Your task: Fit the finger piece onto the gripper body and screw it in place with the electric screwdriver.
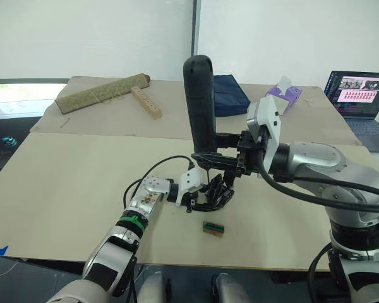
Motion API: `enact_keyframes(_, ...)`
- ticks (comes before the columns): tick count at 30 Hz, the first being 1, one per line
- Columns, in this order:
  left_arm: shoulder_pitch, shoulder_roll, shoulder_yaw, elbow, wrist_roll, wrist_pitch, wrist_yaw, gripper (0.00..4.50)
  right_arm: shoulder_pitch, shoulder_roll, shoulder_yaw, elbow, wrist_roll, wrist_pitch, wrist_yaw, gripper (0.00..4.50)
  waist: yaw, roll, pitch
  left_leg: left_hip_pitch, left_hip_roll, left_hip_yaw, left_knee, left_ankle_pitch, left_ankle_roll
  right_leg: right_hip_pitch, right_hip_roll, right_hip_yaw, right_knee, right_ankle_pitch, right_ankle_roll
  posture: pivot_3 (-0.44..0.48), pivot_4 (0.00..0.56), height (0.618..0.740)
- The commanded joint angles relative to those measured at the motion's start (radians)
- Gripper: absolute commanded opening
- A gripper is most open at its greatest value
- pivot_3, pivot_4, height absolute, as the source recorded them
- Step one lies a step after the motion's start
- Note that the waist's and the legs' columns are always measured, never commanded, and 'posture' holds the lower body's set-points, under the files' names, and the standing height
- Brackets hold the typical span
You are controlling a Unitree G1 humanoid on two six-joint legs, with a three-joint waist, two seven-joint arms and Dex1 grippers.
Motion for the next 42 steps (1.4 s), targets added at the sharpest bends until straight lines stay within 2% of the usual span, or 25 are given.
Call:
enact_keyframes(1, -0.009, -0.006, 0.005, -0.046, -0.023, -0.004, -0.012, 2.27, -0.008, 0.003, -0.024, -0.024, -0.003, -0.038, 0.007, 1.91, 0.0, 0.0, 0.0, 0.0, 0.0, 0.0, 0.0, 0.0, 0.0, 0.0, 0.0, 0.0, 0.0, 0.0, 0.0, 0.0, 0.15, 0.738)
enact_keyframes(42, -0.036, -0.017, 0.01, -0.024, -0.019, -0.005, 0.001, 2.27, 0.015, 0.035, -0.024, -0.042, 0.011, -0.02, -0.02, 1.91, 0.0, 0.0, 0.0, 0.0, 0.0, 0.0, 0.0, 0.0, 0.0, 0.0, 0.0, 0.0, 0.0, 0.0, 0.0, 0.0, 0.15, 0.738)
